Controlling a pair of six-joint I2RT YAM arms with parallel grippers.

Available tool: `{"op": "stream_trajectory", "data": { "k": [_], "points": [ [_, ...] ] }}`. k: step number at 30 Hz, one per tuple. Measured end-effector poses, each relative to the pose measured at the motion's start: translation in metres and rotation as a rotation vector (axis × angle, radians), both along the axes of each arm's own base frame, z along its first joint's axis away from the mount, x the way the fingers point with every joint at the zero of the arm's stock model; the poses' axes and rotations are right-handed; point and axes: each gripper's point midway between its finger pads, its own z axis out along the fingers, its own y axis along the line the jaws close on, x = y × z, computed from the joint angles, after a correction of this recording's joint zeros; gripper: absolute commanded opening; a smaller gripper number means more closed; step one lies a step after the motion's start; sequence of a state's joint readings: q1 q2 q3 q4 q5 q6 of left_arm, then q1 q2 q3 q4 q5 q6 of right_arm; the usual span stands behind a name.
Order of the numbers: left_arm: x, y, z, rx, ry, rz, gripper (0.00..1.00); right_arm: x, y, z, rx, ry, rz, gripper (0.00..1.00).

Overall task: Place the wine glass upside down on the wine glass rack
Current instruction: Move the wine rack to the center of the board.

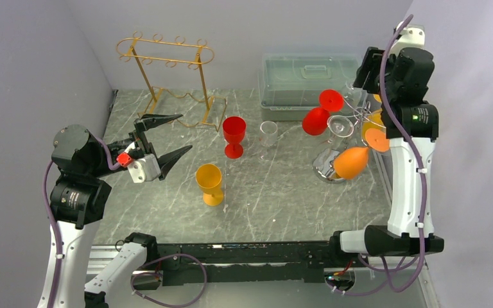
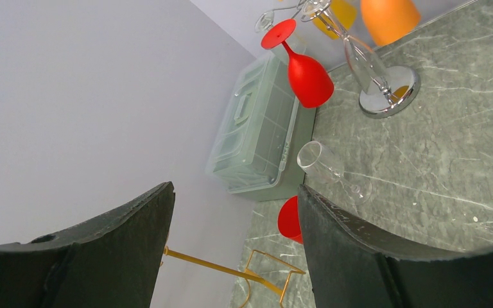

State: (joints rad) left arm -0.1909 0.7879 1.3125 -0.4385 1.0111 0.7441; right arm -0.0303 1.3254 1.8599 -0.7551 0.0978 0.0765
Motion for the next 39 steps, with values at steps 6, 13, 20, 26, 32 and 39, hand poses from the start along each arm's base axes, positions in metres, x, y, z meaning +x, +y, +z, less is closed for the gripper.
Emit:
{"op": "stream_trajectory", "data": {
  "k": [6, 13, 20, 26, 32, 39],
  "points": [
    [0.0, 0.0, 0.0, 0.0, 0.0, 0.0, 0.75, 0.0, 0.054, 0.035, 0.015, -0.076, 0.119, 0.64],
    [0.0, 0.0, 0.0, 0.0, 0.0, 0.0, 0.75, 0.02, 0.229, 0.053, 0.033, -0.106, 0.479, 0.66],
    [0.0, 0.0, 0.0, 0.0, 0.0, 0.0, 0.75, 0.074, 0.344, -0.017, 0.106, -0.005, 0.662, 0.7],
    [0.0, 0.0, 0.0, 0.0, 0.0, 0.0, 0.75, 0.106, 0.387, -0.084, 0.237, 0.096, 0.714, 0.7],
    [0.0, 0.0, 0.0, 0.0, 0.0, 0.0, 0.75, 0.121, 0.41, -0.073, 0.413, 0.035, 0.742, 0.7],
    [0.0, 0.0, 0.0, 0.0, 0.0, 0.0, 0.75, 0.149, 0.418, -0.057, 0.654, -0.04, 0.748, 0.69]
  ]
}}
